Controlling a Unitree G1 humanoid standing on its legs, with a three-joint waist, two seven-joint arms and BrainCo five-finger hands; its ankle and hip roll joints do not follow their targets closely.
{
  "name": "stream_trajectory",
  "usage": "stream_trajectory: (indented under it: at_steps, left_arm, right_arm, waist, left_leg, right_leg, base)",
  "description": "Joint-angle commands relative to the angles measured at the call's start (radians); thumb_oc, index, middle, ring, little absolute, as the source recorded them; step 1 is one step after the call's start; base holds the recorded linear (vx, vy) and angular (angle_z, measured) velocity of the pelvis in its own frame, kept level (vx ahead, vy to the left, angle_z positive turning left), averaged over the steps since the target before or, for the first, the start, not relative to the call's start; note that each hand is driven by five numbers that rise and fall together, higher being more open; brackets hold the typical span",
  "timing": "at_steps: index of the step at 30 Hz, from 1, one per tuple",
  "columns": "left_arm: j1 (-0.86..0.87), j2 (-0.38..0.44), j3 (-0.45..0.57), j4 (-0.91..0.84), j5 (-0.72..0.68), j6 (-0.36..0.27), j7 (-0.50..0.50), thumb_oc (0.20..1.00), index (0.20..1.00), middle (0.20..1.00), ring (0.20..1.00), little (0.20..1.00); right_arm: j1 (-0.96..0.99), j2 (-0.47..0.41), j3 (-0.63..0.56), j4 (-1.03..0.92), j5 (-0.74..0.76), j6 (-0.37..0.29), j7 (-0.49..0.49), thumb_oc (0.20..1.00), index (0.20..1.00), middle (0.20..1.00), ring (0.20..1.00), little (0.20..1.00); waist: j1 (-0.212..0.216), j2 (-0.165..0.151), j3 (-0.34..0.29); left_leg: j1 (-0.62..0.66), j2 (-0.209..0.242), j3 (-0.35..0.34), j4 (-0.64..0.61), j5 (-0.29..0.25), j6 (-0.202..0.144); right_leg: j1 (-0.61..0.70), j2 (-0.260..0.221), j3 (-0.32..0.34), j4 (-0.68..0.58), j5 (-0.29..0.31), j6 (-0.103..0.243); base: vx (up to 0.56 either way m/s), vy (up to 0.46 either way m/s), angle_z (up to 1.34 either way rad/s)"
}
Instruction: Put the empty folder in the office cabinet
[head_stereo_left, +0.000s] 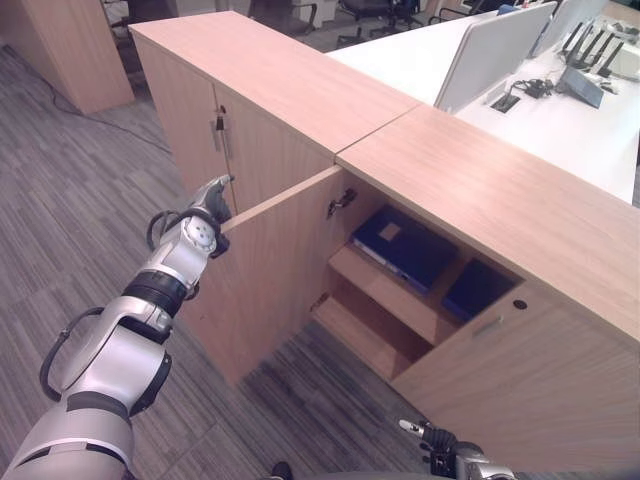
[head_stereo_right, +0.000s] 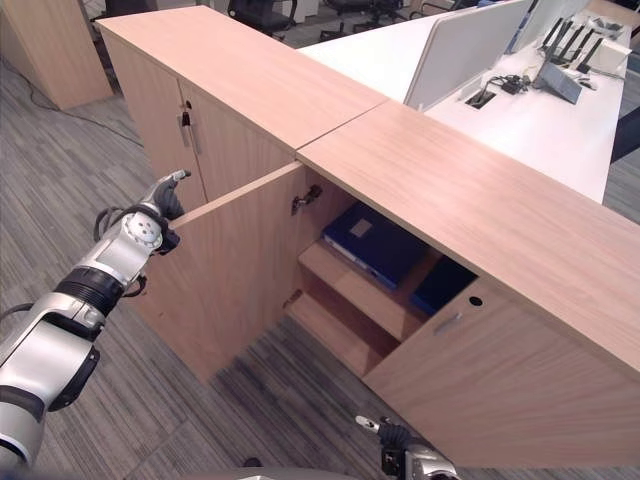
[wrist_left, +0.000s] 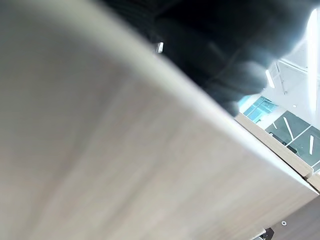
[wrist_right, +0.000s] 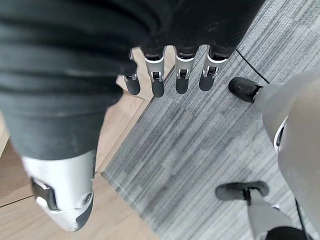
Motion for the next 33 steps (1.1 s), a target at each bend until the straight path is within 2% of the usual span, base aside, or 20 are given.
stream_trajectory:
  at_steps: [1, 7, 11, 20, 33]
  left_arm:
    - [0.29, -0.372, -0.16, 0.12, -0.131, -0.153, -0.16, 1.0, 1.0, 1.0, 1.0, 1.0]
    - [0.263, -0.451, -0.205, 0.057, -0.294, -0.171, -0.172, 1.0, 1.0, 1.0, 1.0, 1.0]
    - [0.248, -0.5, -0.218, 0.07, -0.347, -0.174, -0.152, 1.0, 1.0, 1.0, 1.0, 1.0]
    - [0.247, -0.56, -0.206, 0.196, -0.346, -0.168, -0.124, 1.0, 1.0, 1.0, 1.0, 1.0]
    - [0.238, -0.591, -0.214, 0.16, -0.44, -0.172, -0.121, 1.0, 1.0, 1.0, 1.0, 1.0]
  right_arm:
    - [-0.086, -0.007, 0.019, 0.026, 0.022, -0.009, -0.006, 1.0, 1.0, 1.0, 1.0, 1.0]
    - [-0.079, -0.009, 0.037, 0.022, 0.009, -0.008, -0.004, 1.0, 1.0, 1.0, 1.0, 1.0]
    - [-0.085, -0.01, 0.042, 0.015, 0.009, -0.005, -0.009, 1.0, 1.0, 1.0, 1.0, 1.0]
    - [-0.085, -0.011, 0.037, 0.048, 0.005, 0.006, -0.015, 1.0, 1.0, 1.0, 1.0, 1.0]
    - [-0.072, -0.011, 0.025, 0.043, 0.016, 0.015, -0.017, 1.0, 1.0, 1.0, 1.0, 1.0]
  waist:
    - [-0.043, 0.006, 0.065]
    - [-0.056, 0.011, 0.064]
    - [-0.065, 0.016, 0.063]
    - [-0.081, 0.022, 0.053]
    - [-0.097, 0.029, 0.043]
  left_leg:
    - [-0.046, -0.005, -0.133, 0.019, -0.106, -0.018]
    - [-0.049, -0.009, -0.134, 0.014, -0.101, -0.019]
    - [-0.044, -0.008, -0.13, 0.012, -0.099, -0.02]
    - [-0.031, -0.012, -0.117, 0.004, -0.091, -0.023]
    - [-0.02, -0.012, -0.11, 0.002, -0.088, -0.026]
  right_leg:
    - [0.012, -0.014, 0.003, -0.013, -0.06, 0.112]
    - [0.012, -0.016, 0.005, -0.012, -0.045, 0.112]
    - [0.011, -0.016, 0.009, -0.011, -0.041, 0.112]
    - [0.012, -0.022, 0.017, -0.011, -0.022, 0.112]
    - [0.013, -0.024, 0.027, -0.013, -0.016, 0.112]
  base:
    - [0.0, 0.0, 0.0]
    - [0.0, 0.009, 0.05]
    - [0.0, 0.015, 0.08]
    - [0.0, 0.006, 0.03]
    - [0.0, -0.001, 0.0]
